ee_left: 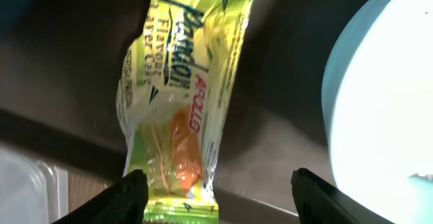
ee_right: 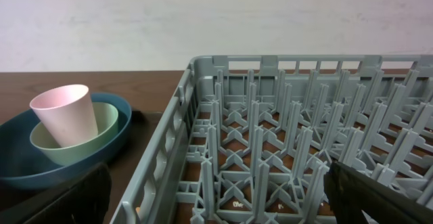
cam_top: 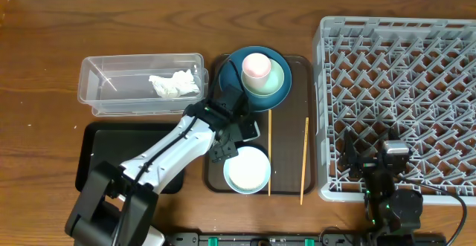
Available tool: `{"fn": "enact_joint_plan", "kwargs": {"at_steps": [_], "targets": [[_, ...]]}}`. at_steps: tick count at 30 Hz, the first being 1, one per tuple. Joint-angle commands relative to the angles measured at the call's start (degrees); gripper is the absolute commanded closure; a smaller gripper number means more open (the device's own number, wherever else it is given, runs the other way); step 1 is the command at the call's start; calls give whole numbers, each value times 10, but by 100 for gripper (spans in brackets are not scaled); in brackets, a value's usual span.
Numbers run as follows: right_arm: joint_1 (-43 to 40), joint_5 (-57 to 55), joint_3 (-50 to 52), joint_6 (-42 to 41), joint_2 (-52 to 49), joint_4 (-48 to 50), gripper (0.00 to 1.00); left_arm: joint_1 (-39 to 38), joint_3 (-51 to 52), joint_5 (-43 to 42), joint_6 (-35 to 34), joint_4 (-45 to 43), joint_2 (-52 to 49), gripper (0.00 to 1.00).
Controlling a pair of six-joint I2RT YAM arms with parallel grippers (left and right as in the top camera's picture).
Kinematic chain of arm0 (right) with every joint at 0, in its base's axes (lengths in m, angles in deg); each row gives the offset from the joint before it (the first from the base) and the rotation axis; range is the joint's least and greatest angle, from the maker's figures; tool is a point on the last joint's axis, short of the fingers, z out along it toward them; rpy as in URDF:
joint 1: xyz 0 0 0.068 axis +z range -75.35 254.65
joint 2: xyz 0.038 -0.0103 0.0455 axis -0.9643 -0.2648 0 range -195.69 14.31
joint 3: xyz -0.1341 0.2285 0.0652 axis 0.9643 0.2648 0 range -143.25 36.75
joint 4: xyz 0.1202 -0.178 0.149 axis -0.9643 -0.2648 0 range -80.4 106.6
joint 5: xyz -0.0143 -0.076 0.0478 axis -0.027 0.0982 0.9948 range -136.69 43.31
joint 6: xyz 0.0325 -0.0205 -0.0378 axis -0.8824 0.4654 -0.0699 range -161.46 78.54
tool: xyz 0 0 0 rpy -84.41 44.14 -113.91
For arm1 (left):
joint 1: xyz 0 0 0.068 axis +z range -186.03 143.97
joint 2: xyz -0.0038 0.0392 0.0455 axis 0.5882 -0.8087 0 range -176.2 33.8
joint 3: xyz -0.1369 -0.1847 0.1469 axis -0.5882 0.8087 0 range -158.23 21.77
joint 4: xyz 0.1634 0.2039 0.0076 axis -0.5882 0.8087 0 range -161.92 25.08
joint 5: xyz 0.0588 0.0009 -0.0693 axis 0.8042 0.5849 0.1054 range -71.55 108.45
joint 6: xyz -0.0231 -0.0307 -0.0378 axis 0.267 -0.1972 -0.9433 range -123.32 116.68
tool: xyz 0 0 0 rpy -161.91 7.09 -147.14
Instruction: Sort waste into correct bins and load items into the dishwasher rack
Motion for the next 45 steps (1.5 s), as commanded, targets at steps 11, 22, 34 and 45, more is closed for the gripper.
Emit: {"fn": "enact_joint_plan", "kwargs": {"at_steps": [11, 22, 34, 45], "targets": [[5, 0, 1, 3, 3, -2, 1, 39, 6, -30, 25, -23, -28, 28], [5, 0, 1, 3, 3, -2, 1, 47, 6, -81, 29, -37, -57, 28], [5, 0, 1, 3, 3, -2, 1, 47, 6, -80, 29, -38, -65, 68], [5, 0, 1, 3, 3, -2, 1, 47, -5, -80, 28, -42, -49, 94]]}}
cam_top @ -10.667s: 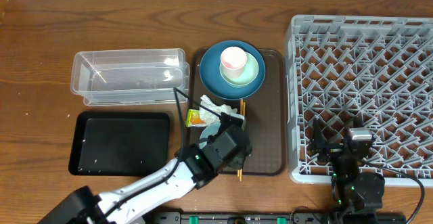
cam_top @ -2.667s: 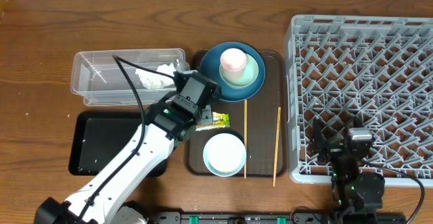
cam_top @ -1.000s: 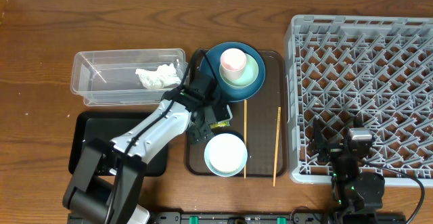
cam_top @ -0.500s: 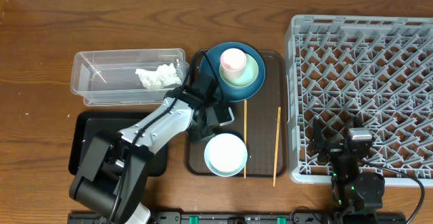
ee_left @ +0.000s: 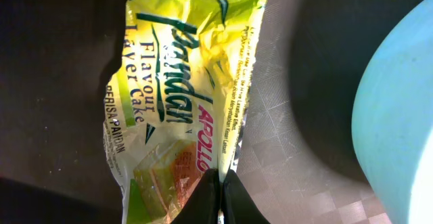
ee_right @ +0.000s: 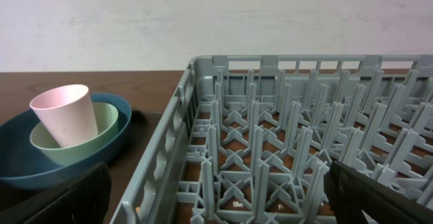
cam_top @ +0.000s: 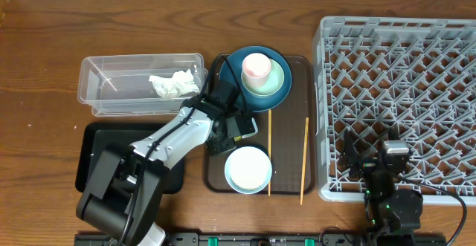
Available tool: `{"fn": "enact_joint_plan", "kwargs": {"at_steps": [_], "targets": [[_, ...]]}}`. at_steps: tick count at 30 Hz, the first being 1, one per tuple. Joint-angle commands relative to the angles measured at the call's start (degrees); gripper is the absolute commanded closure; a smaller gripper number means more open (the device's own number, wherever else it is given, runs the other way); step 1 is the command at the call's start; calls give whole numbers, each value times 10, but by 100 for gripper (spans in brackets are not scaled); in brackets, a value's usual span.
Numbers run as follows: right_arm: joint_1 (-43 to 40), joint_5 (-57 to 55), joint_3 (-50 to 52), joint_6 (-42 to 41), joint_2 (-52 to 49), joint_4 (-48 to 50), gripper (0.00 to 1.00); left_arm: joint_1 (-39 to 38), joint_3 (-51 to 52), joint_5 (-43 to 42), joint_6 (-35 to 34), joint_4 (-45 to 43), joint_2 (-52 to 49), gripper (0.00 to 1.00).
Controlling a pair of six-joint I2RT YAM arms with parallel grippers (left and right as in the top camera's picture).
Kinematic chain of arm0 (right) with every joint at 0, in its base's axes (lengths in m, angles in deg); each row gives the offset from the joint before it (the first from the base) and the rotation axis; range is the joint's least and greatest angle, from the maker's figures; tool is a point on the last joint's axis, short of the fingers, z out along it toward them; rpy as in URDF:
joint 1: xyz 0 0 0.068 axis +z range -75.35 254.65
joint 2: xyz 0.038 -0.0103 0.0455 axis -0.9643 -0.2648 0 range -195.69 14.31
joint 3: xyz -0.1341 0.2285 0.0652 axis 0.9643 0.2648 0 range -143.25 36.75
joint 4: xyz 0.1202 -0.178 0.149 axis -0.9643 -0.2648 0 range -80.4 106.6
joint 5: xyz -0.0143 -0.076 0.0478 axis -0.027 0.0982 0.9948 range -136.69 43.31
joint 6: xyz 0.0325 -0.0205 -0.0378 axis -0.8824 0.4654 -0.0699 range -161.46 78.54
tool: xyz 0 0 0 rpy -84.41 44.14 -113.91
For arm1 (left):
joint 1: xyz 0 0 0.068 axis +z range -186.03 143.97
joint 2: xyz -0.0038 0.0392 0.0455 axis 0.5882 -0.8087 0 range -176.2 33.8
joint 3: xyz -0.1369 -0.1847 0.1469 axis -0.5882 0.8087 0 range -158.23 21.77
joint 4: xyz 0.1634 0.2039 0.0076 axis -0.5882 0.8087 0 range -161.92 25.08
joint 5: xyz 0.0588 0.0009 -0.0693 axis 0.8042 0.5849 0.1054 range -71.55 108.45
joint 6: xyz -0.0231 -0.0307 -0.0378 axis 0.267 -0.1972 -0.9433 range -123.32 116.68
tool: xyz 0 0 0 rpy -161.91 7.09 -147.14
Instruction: Sort waste into correct bins and load items into the dishwasher rack
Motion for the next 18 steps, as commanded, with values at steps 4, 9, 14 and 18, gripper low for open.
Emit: {"fn": "enact_joint_plan", "kwargs": {"at_steps": [4, 9, 14, 18], "targets": [[5, 0, 1, 3, 3, -3, 1, 2, -11, -5, -3, 1, 48, 94], [5, 0, 1, 3, 3, -2, 1, 2, -12, -5, -3, 2, 116, 94], [5, 0, 1, 3, 3, -2, 1, 2, -12, 9, -14, -4, 185, 94], [5, 0, 1, 3, 3, -2, 1, 10, -12, 83, -73, -43, 225, 94]]}}
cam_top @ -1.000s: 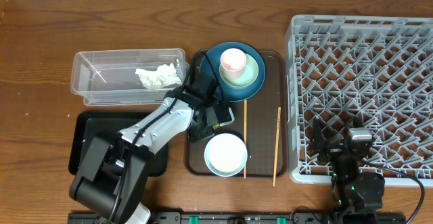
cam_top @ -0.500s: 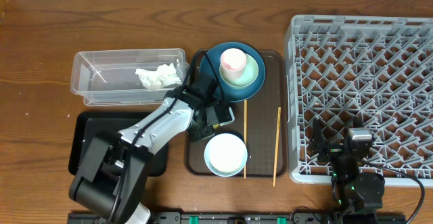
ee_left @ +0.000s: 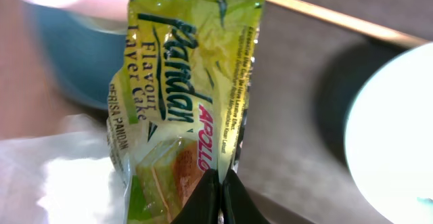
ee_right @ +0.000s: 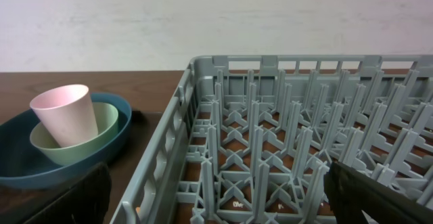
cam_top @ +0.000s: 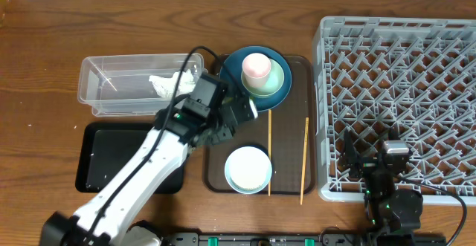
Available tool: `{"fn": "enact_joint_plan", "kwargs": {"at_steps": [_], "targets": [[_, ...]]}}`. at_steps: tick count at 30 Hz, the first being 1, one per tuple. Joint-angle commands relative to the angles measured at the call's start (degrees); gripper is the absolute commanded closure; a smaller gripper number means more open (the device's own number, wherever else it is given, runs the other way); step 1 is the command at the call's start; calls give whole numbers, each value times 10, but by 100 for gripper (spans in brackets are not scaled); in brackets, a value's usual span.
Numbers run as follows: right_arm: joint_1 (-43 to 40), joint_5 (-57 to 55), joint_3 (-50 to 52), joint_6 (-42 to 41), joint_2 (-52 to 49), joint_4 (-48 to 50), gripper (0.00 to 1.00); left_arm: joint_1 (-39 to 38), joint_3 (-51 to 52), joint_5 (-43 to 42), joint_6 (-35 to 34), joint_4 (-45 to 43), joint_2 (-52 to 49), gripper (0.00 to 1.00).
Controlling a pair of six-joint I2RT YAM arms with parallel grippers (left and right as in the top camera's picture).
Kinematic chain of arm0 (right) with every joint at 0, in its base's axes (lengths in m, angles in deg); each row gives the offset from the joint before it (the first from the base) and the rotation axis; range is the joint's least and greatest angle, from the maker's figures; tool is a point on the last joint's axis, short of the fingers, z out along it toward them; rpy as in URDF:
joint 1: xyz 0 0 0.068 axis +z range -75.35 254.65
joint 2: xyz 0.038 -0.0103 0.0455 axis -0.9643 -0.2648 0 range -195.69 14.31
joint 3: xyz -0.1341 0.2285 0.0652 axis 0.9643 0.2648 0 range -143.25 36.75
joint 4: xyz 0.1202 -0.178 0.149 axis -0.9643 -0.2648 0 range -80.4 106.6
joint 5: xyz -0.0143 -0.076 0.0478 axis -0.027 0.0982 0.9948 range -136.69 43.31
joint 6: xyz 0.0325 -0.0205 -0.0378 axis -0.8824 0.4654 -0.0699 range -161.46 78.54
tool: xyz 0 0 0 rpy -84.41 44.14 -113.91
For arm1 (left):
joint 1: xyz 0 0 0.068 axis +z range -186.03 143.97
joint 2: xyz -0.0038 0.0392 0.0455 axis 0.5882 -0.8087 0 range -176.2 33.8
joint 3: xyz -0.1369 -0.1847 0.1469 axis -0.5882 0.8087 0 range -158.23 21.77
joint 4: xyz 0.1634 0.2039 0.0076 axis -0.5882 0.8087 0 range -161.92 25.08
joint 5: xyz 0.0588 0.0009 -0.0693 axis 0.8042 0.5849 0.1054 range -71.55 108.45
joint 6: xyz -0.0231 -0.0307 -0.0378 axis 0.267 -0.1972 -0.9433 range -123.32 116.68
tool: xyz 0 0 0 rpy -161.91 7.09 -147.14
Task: Sort waste into correct bins and load items into the dishwasher rack
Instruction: 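Carry the wrapper with the left gripper and release it into the clear bin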
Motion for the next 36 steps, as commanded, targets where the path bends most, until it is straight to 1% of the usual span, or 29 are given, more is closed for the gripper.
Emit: {"fn": "enact_joint_plan", "kwargs": {"at_steps": [1, 3, 7, 9, 10, 12, 14, 17, 19, 23, 27, 30, 32, 34, 35, 36], "targets": [[5, 0, 1, 3, 3, -2, 1, 16, -11, 66, -66, -26, 30, 94], [5, 0, 1, 3, 3, -2, 1, 35, -11, 72, -103, -48, 43, 94], [5, 0, 1, 3, 3, -2, 1, 96, -11, 72, -216, -98, 56, 94], [5, 0, 1, 3, 3, -2, 1, 133, -11, 72, -293, -125, 56, 94], [5, 0, 1, 3, 3, -2, 1, 152, -11, 72, -342, -139, 55, 94], [5, 0, 1, 3, 3, -2, 1, 183, -11, 72, -415, -158, 51, 94], [5, 0, 1, 3, 3, -2, 1, 208, -11, 72, -438, -173, 45, 94], [5, 0, 1, 3, 3, -2, 1, 230, -11, 72, -442, -183, 33, 94], [5, 0, 1, 3, 3, -2, 1, 240, -11, 73, -476, -187, 22, 94], [5, 0, 1, 3, 3, -2, 1, 256, -10, 73, -576, -197, -7, 94], [5, 0, 1, 3, 3, -2, 1, 273, -10, 73, -725, -211, -35, 94], [5, 0, 1, 3, 3, -2, 1, 289, -10, 88, -838, -210, -44, 94], [5, 0, 1, 3, 3, -2, 1, 300, -10, 92, -889, -210, -47, 92], [5, 0, 1, 3, 3, -2, 1, 306, -10, 92, -923, -211, -47, 89], [5, 0, 1, 3, 3, -2, 1, 308, -10, 92, -927, -211, -47, 84], [5, 0, 1, 3, 3, -2, 1, 309, -10, 92, -927, -213, -47, 75]]}}
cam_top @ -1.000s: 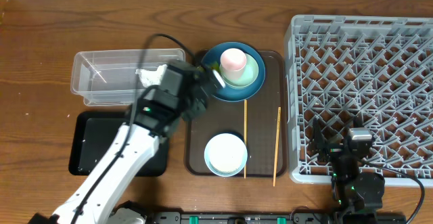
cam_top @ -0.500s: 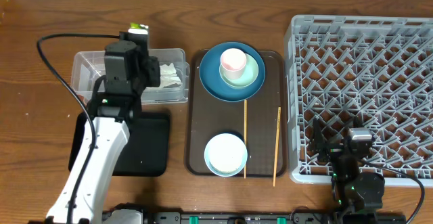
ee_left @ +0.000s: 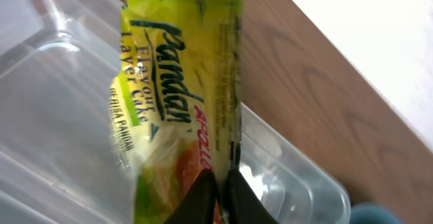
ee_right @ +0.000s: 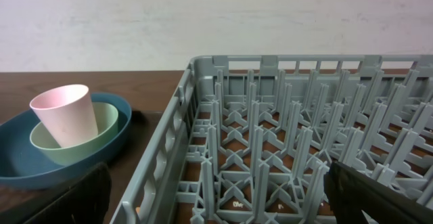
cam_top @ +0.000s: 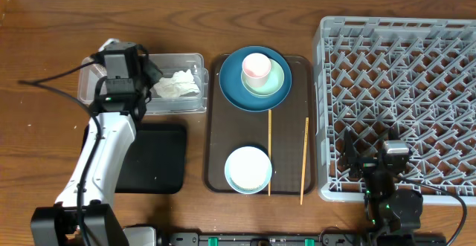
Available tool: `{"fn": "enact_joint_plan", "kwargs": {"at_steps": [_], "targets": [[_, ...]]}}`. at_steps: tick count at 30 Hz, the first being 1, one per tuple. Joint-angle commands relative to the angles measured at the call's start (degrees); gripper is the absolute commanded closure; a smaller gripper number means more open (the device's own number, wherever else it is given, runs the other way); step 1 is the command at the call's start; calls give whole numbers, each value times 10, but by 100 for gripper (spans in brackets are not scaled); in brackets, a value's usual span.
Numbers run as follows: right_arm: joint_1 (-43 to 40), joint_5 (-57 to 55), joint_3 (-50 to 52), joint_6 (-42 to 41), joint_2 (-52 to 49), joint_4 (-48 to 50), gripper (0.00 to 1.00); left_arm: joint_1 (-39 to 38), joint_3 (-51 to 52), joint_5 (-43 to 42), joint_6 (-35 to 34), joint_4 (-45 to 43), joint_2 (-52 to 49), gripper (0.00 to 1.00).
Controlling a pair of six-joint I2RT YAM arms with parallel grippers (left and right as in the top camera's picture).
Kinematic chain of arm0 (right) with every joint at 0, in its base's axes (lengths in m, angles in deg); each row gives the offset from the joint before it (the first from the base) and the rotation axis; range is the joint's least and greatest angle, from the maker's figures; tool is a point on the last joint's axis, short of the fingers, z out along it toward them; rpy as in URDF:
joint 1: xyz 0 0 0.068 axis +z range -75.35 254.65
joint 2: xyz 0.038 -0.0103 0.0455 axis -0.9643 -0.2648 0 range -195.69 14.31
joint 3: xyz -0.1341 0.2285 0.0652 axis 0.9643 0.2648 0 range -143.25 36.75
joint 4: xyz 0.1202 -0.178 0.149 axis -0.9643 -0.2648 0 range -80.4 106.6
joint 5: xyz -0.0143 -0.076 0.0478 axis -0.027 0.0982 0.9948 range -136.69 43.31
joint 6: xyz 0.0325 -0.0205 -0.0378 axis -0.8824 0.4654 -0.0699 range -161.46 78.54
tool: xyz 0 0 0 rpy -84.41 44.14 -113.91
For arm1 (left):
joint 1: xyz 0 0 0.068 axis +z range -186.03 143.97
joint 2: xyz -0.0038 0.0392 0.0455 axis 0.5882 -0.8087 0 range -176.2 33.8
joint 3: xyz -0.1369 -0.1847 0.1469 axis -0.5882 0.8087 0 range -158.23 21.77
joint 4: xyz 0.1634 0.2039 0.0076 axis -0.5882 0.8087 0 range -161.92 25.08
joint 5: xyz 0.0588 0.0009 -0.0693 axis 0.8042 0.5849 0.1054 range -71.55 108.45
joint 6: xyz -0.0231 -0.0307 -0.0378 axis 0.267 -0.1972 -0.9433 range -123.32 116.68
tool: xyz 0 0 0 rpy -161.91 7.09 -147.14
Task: Sort waste into correct bins and load items into the dishwasher rack
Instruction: 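Carry the wrapper with the left gripper and release it into the clear bin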
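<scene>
My left gripper (ee_left: pixel 220 181) is shut on a yellow-green pandan cake wrapper (ee_left: pixel 177 95), which hangs over the clear plastic bin (ee_left: pixel 61 116). Overhead, that gripper (cam_top: pixel 123 59) is above the left part of the clear bin (cam_top: pixel 93 90), and the arm hides the wrapper. My right gripper (ee_right: pixel 216 207) stands open at the front edge of the grey dishwasher rack (cam_top: pixel 401 90), nothing between its fingers. On the brown tray (cam_top: pixel 291 157) are a pink cup (cam_top: pixel 256 66) in a green bowl (cam_top: pixel 275 81) on a blue plate (cam_top: pixel 232 86), a white bowl (cam_top: pixel 248 169) and two chopsticks (cam_top: pixel 303 160).
A crumpled white tissue (cam_top: pixel 177 82) lies in the right half of the clear bin. A black tray (cam_top: pixel 152 157) sits in front of that bin, left of the brown tray. The rack fills the table's right side.
My left arm has gone from the brown tray's left edge to above the clear bin's left part, the wrapper still pinched in it. The right arm has not moved.
My left gripper was open around the wrapper lying on the brown tray beside the white bowl. Then it was shut on the wrapper there, then held it lifted near the blue plate, and now holds it over the clear bin. The right gripper stayed open by the rack.
</scene>
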Motion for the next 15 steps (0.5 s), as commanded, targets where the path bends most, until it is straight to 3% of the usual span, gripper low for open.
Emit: {"fn": "enact_joint_plan", "kwargs": {"at_steps": [1, 3, 8, 12, 15], "targets": [[5, 0, 1, 3, 3, -2, 1, 4, -10, 11, -82, -3, -1, 63], [5, 0, 1, 3, 3, -2, 1, 4, -10, 11, -82, -3, 0, 47], [5, 0, 1, 3, 3, -3, 1, 4, -10, -4, -73, -3, 23, 47], [5, 0, 1, 3, 3, -2, 1, -2, -10, -93, -36, 12, 83, 48], [5, 0, 1, 3, 3, -3, 1, -25, -10, -162, -24, 78, 143, 48]]}}
